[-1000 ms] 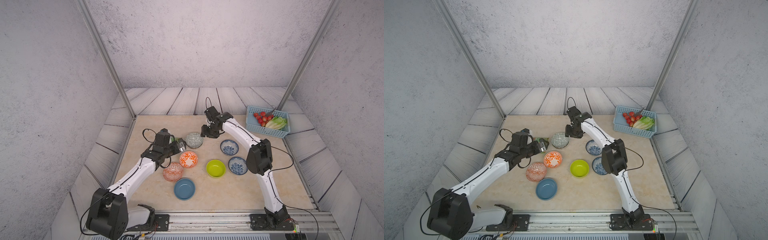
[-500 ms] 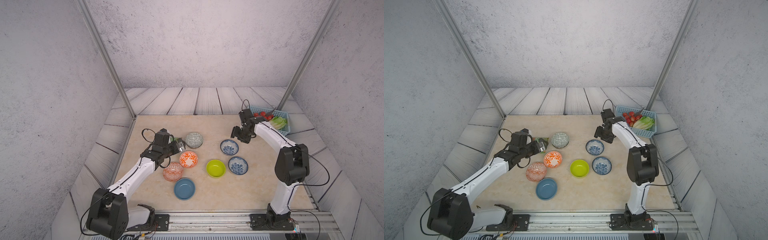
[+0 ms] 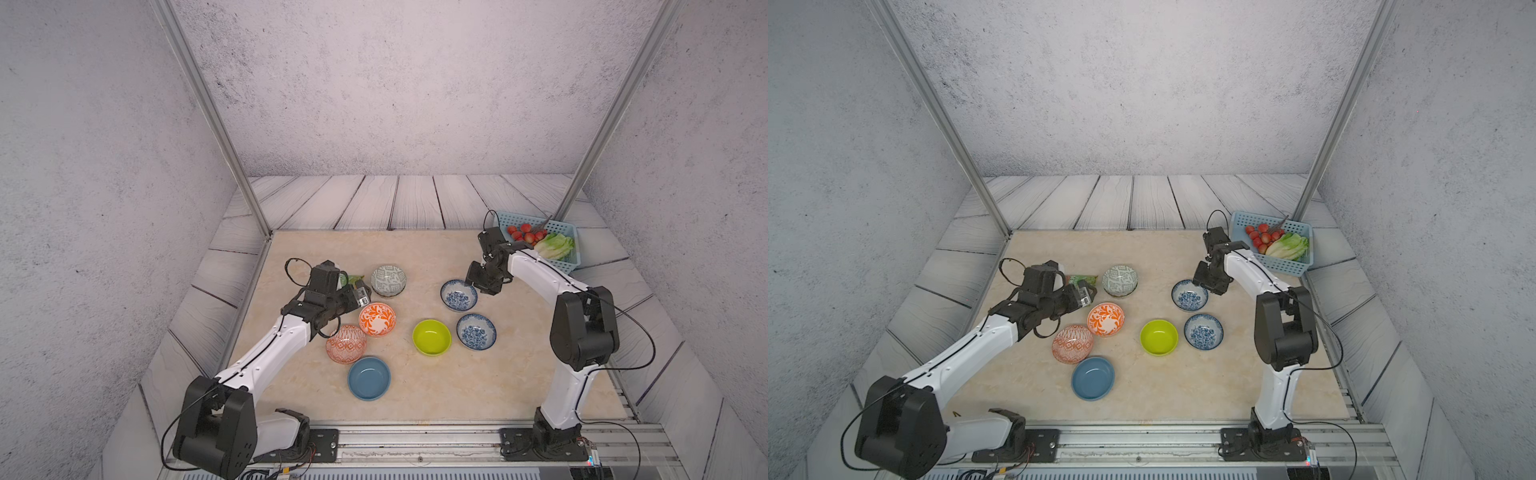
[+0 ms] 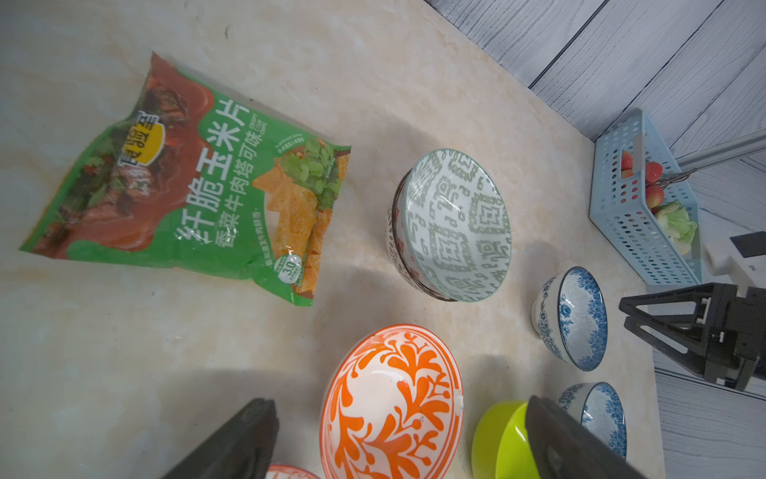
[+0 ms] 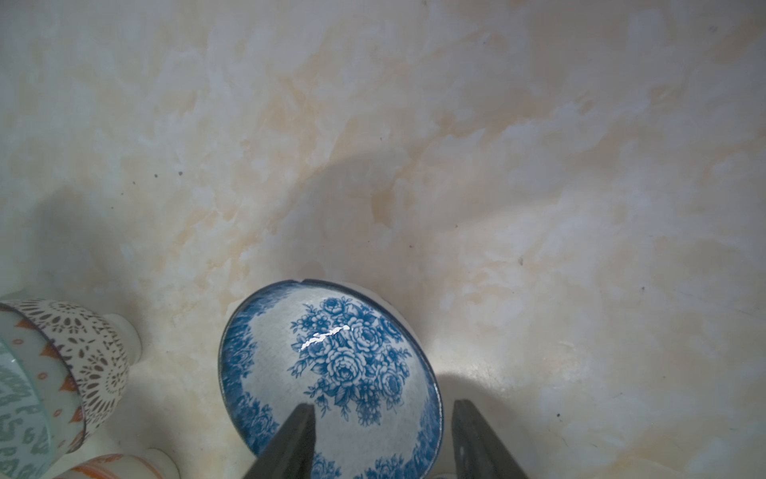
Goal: Stack the bowls
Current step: Move the bowl to the center of the board.
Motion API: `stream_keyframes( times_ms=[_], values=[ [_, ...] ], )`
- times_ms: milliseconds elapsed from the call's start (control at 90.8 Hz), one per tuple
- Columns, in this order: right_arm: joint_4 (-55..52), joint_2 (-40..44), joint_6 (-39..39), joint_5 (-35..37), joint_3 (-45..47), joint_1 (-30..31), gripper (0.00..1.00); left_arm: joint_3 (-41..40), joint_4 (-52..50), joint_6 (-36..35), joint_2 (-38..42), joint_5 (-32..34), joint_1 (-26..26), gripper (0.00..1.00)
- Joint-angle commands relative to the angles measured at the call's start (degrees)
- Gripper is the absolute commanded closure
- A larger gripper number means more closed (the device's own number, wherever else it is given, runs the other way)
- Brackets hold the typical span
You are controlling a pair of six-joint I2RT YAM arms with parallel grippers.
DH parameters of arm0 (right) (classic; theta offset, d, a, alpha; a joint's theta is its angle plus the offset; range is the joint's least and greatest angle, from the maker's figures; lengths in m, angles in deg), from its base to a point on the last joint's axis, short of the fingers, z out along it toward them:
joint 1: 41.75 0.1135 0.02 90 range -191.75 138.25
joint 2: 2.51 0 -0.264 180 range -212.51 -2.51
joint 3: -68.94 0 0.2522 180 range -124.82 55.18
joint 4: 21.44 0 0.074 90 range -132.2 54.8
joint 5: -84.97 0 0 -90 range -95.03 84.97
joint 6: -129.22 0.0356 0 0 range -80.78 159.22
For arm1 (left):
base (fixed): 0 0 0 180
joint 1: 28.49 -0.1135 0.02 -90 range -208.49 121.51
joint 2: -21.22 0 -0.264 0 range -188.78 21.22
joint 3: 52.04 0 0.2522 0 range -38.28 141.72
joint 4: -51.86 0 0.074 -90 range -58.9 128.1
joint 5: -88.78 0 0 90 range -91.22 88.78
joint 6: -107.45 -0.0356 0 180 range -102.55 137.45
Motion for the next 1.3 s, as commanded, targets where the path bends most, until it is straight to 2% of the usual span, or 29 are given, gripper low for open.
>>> stream_keyframes(
  times_ms=[0, 495, 594, 760, 925, 1156, 1288],
  values=[
    [-0.1, -1.5, 0.0, -0.4, 0.7, -0.1, 0.46, 0.6, -0.6, -0.1, 0.8, 0.4, -0.3, 0.00],
    [1.6, -5.0, 0.1, -1.3, 1.7, -0.2, 0.60, 0.1, 0.4, 0.0, 1.2, 0.4, -0.7, 0.00],
    [1.8, -5.7, -0.2, -2.4, 1.3, -0.2, 0.71, -0.1, 1.0, 0.2, 1.2, 0.3, -0.8, 0.00],
    [2.2, -6.4, -0.3, -3.9, 0.7, 0.0, 0.80, -0.1, 1.1, 0.3, 1.0, 0.1, -1.0, 0.00],
    [2.1, -6.3, -0.2, -5.2, -1.3, 1.3, 1.00, -0.2, 1.4, 0.5, 1.1, -0.1, -1.1, 0.00],
    [-1.2, -8.6, -0.9, -2.9, -8.0, 6.1, 1.00, -0.5, 2.0, 0.8, 1.2, -0.3, -1.2, 0.00],
    [0.1, -10.2, -0.1, -3.9, -8.5, 7.0, 1.00, -0.7, 2.2, 0.9, 1.2, -0.5, -1.3, 0.00]
  ],
)
